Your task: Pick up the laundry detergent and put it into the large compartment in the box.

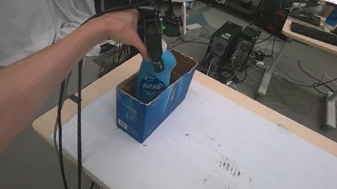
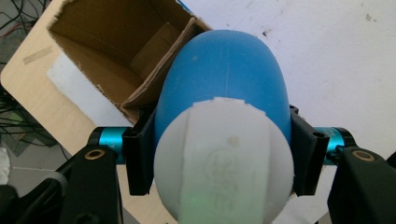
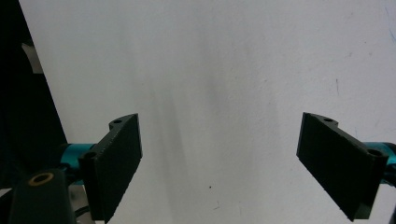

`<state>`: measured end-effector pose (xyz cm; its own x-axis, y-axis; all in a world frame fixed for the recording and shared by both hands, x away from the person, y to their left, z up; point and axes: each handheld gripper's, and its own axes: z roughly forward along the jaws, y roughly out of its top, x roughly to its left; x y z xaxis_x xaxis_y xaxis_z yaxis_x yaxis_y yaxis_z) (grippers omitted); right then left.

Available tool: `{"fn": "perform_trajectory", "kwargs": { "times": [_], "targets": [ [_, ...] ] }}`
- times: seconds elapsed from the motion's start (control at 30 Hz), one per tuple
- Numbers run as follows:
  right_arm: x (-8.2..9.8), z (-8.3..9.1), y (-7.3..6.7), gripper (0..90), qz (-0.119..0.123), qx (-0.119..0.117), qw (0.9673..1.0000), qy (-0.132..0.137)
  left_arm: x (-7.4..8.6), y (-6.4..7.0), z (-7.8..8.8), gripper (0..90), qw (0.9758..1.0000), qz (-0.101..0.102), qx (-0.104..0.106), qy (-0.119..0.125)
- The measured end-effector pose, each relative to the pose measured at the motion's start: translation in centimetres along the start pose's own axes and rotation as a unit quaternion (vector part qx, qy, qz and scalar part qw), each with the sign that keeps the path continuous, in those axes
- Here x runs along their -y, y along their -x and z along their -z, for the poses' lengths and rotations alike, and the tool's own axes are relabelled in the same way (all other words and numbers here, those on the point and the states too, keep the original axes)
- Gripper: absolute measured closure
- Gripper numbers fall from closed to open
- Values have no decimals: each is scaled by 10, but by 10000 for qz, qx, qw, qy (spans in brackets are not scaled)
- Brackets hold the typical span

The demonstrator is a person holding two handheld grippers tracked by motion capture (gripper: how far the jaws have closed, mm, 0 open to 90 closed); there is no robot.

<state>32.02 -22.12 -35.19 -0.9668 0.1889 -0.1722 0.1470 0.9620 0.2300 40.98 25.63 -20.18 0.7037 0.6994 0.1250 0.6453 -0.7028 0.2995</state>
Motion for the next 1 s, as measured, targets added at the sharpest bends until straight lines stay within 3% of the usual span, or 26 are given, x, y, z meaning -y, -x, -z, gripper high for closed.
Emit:
{"fn": "perform_trajectory", "kwargs": {
  "times": [0.8,1.0],
  "targets": [
    [2,-4,-3,133,-92,-43,9999,-114,19,-3,-54,380,9995,-186,243,-82],
    [1,-5,-3,133,-92,-56,9998,-148,23,-2,-62,379,9990,-362,264,-48]
  ]
}}
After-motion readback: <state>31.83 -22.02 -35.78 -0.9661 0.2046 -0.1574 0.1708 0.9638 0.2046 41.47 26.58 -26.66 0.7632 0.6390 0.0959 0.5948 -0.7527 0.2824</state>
